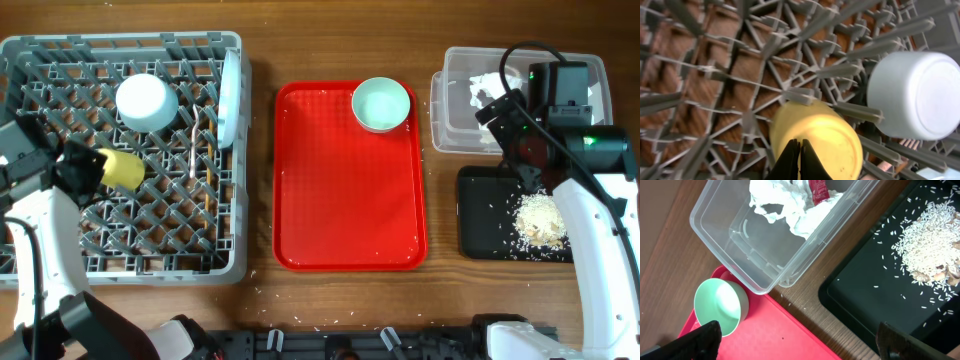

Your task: Sort waste into correct bins and load items into the dishwasher rack

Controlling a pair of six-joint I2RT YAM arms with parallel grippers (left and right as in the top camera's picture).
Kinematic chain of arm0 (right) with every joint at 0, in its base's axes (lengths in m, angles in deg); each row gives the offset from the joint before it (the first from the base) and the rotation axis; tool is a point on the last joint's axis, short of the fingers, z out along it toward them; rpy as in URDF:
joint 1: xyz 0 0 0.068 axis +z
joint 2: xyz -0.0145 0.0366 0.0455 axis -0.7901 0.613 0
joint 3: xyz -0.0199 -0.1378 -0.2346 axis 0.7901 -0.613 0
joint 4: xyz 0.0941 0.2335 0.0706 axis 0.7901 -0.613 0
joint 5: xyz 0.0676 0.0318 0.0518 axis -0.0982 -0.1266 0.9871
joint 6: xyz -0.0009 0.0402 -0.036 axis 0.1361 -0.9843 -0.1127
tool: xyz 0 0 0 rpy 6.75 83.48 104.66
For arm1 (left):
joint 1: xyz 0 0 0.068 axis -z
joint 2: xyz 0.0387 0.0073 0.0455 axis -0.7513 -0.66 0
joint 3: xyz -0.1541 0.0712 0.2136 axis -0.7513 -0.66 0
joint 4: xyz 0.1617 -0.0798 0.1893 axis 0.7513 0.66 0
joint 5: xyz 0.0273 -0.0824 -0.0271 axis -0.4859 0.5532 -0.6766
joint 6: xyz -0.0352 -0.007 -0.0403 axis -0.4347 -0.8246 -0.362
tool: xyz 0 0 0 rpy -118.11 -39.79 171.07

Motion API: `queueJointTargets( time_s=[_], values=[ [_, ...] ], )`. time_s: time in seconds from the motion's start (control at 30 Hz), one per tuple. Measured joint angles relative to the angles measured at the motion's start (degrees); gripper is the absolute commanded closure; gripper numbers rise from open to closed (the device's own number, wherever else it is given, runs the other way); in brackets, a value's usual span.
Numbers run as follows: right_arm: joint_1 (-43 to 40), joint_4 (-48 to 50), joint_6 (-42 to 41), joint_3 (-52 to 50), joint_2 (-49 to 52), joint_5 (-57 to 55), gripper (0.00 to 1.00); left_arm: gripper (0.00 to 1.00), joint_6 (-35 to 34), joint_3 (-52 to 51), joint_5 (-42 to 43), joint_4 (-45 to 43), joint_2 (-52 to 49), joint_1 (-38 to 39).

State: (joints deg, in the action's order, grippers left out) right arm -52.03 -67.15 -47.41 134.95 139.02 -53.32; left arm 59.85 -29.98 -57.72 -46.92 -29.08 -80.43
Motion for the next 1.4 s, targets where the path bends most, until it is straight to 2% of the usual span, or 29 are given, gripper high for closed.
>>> queueJointTargets(
  time_s=[0.13, 0.27, 0.3, 0.33, 0.37, 0.4, 0.43, 0.47, 0.5, 0.53, 0.6, 0.67, 0.73, 0.8, 0.87, 0.9, 0.97, 1.0, 1.03, 1.07, 1.13, 1.17, 1.2, 1.23, 1.3, 1.4],
  values=[
    [0.0, 0.0, 0.0, 0.0, 0.0, 0.0, 0.00, 0.96, -0.3, 0.0, 0.5, 0.9, 1.0, -1.4],
    [0.0, 0.0, 0.0, 0.0, 0.0, 0.0, 0.00, 0.91, -0.3, 0.0, 7.2, 1.0, 6.9, -1.4],
    [0.0, 0.0, 0.0, 0.0, 0.0, 0.0, 0.00, 0.87, -0.4, 0.0, 12.2, 1.0, 9.9, -1.4],
    [0.0, 0.0, 0.0, 0.0, 0.0, 0.0, 0.00, 0.78, -0.5, 0.0, 16.4, 1.0, 11.8, -1.4],
    [0.0, 0.0, 0.0, 0.0, 0.0, 0.0, 0.00, 0.34, -0.5, 0.0, 21.1, 0.8, 13.3, -1.4],
    [0.0, 0.0, 0.0, 0.0, 0.0, 0.0, 0.00, 0.01, -0.5, 0.0, 31.2, -1.5, 14.8, -0.4],
    [0.0, 0.0, 0.0, 0.0, 0.0, 0.0, 0.00, 0.01, 0.7, -0.4, 40.5, -7.6, 15.2, 2.5],
    [0.0, -0.2, 0.0, 0.0, 0.0, 0.0, 0.00, 0.00, 1.7, -0.2, 48.3, -13.9, 15.2, 8.9],
    [0.0, 0.0, 0.0, 0.0, 0.0, 0.0, 0.00, 0.01, 2.4, 0.1, 53.0, -16.6, 15.2, 16.5],
    [0.0, 0.0, 0.0, 0.0, 0.0, 0.0, 0.00, 0.01, 2.9, 0.3, 54.1, -17.5, 15.2, 22.3],
    [0.0, 0.0, 0.0, 0.0, 0.0, 0.0, 0.00, 0.00, 5.1, 3.3, 48.7, -15.7, 14.8, 37.8],
    [0.0, 0.0, 0.0, 0.0, 0.0, 0.0, 0.00, 0.00, 9.7, 10.8, 34.2, -10.4, 12.7, 53.5],
    [0.0, -0.1, 0.0, 0.0, 0.1, 0.0, 0.00, 0.00, 14.8, 17.2, 23.5, -3.7, 8.5, 60.6],
    [0.0, 0.0, 0.0, 0.0, 0.1, 0.0, 0.00, 0.00, 18.8, 28.6, 19.0, 11.1, -0.4, 63.3],
    [0.0, 0.0, 0.0, 0.0, 0.1, 0.0, 0.00, 0.00, 23.9, 39.0, 16.4, 21.6, -12.2, 64.5],
    [0.0, 0.0, 0.0, 0.0, 0.1, 0.0, 0.00, 0.00, 26.3, 42.1, 15.6, 23.6, -16.7, 64.5],
    [0.0, -0.1, 0.0, 0.0, 0.1, 0.0, 0.00, 0.03, 29.0, 44.4, 14.6, 19.0, -23.4, 64.5],
    [0.0, 0.0, 0.0, 0.0, 0.1, 0.0, 0.00, 0.08, 29.8, 44.5, 14.5, 15.3, -25.4, 64.5],
    [0.0, -0.1, 0.0, 0.0, 0.1, 0.0, 0.00, 0.24, 30.3, 44.6, 15.1, 12.2, -26.6, 64.6],
    [0.0, 0.1, 0.0, 0.0, 0.2, 0.0, 0.00, 0.25, 30.4, 44.7, 15.7, 10.2, -27.1, 64.7],
    [0.0, 0.0, 0.0, 0.0, 0.2, 0.0, 0.00, 0.16, 31.6, 45.3, 17.0, 4.5, -29.0, 65.7],
    [0.0, 0.0, 0.0, 0.0, 0.2, 0.0, 0.00, 0.15, 33.3, 45.5, 17.6, 1.4, -31.1, 66.8],
    [0.0, 0.0, 0.0, 0.0, 0.2, 0.0, 0.00, 0.18, 34.8, 45.5, 17.9, 0.4, -32.6, 67.6],
    [0.0, 0.0, 0.0, 0.0, 0.2, 0.0, 0.00, 0.30, 37.6, 45.5, 18.1, -1.7, -35.7, 68.7],
    [0.0, 0.0, 0.0, 0.0, 0.2, 0.0, 0.00, 0.28, 41.3, 45.5, 17.1, -4.1, -40.6, 70.5],
    [0.0, 0.0, 0.0, 0.0, 0.2, 0.0, 0.00, 0.29, 43.3, 45.5, 12.9, -5.9, -45.1, 71.4]
  ],
)
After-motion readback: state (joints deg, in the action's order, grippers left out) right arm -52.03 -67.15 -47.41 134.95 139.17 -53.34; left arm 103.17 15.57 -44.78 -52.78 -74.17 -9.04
